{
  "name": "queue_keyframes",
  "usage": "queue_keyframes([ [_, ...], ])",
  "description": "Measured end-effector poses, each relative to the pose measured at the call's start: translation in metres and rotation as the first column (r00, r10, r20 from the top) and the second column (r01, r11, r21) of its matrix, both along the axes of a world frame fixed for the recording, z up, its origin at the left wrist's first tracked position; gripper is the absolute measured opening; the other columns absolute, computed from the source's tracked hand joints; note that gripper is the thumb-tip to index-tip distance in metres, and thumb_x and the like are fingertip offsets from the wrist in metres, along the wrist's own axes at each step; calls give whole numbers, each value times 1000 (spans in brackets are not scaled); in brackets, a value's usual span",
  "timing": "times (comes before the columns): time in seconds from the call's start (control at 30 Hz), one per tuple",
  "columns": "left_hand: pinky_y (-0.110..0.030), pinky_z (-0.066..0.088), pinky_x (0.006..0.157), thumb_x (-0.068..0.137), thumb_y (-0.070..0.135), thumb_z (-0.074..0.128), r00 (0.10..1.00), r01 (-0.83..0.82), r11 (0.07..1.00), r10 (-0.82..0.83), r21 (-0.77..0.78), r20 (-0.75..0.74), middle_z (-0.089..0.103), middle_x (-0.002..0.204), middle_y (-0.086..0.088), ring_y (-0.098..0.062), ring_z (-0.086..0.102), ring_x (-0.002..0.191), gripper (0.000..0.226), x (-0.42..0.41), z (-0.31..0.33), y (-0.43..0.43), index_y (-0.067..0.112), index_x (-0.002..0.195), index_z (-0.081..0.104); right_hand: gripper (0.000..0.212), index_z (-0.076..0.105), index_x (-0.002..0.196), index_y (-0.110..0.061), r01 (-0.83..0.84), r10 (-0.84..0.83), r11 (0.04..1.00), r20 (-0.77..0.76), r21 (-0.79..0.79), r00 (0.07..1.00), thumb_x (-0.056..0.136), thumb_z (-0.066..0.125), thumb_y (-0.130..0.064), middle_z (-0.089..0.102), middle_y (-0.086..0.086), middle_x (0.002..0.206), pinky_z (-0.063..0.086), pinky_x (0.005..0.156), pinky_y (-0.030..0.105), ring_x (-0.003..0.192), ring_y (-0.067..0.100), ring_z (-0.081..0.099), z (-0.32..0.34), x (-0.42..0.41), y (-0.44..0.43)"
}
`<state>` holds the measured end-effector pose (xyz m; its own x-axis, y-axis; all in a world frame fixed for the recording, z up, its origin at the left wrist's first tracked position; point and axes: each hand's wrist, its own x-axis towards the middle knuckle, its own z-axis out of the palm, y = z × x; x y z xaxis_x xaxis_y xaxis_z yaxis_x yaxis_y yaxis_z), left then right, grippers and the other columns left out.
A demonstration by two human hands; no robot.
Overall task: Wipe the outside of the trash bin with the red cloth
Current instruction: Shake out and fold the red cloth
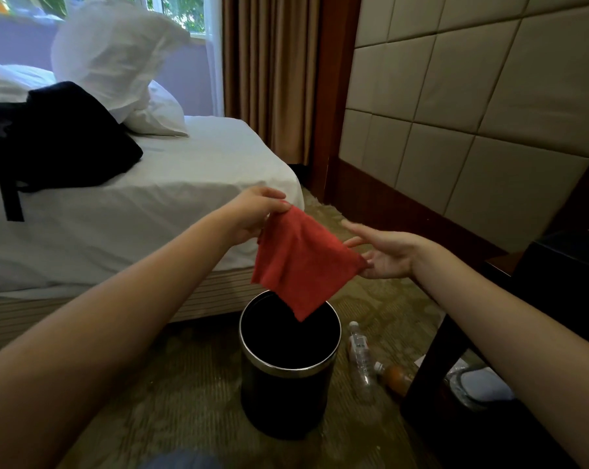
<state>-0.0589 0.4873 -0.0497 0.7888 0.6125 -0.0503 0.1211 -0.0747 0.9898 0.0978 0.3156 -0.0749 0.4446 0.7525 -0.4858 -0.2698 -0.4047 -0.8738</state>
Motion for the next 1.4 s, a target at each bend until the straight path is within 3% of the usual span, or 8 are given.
queue_keyframes([
  [0.17,-23,38,56,90,9,56,999,-29,997,30,76,-14,52,78,-2,-11,45,57,30,0,6,0,12,120,52,20,60,90,-17,-390,400,916,150,-94,904,76,68,-5,60,-3,76,35,53,16,58,3,52,1,-6,-5],
  [0.37,-25,45,64,90,14,57,994,-83,983,94,162,-60,52,84,-1,-12,52,70,33,-4,2,12,12,122,49,17,58,75,-20,53,9,987,375,-154,927,79,63,-5,59,-1,66,36,59,24,57,10,56,5,0,4],
  [0.53,-29,44,59,91,7,52,973,-140,960,179,242,-146,46,74,-4,-15,46,63,7,0,0,12,13,88,52,20,54,86,-20,259,-313,948,391,185,866,81,63,-2,64,4,83,46,69,34,72,17,63,-2,-4,7],
  [0.73,-19,32,51,91,8,52,912,-123,972,190,199,-364,39,58,-1,-9,32,49,26,6,4,13,12,67,42,15,68,100,-9,72,-289,957,912,280,292,86,63,-10,59,-5,87,36,62,4,84,7,54,-4,-8,7],
  [0.87,-15,33,47,90,4,54,933,-154,978,192,144,-304,42,51,-1,-7,37,48,29,12,5,18,11,65,40,11,69,92,-10,45,-291,957,943,288,163,87,63,-17,64,-1,87,32,66,12,79,9,54,-2,-8,4],
  [1.13,-29,48,79,80,-3,58,963,105,812,60,574,-261,62,85,-9,-19,56,85,20,24,-14,28,-2,98,67,6,61,91,-14,142,-396,918,875,371,279,90,56,-12,58,-4,77,45,66,21,77,14,57,-18,8,21],
  [1.27,-28,41,70,81,5,60,941,135,548,190,826,-280,65,95,-15,-25,58,88,20,47,-38,48,-1,99,66,7,61,91,-14,293,-529,849,692,440,491,87,57,-9,58,-1,79,55,79,38,85,24,63,-46,31,54],
  [1.4,-27,38,57,81,10,58,922,189,534,193,824,-337,58,78,-9,-23,53,79,12,76,-55,77,2,89,64,15,64,91,-10,321,-548,826,527,463,650,83,56,0,60,2,77,50,70,30,73,16,59,-66,62,87],
])
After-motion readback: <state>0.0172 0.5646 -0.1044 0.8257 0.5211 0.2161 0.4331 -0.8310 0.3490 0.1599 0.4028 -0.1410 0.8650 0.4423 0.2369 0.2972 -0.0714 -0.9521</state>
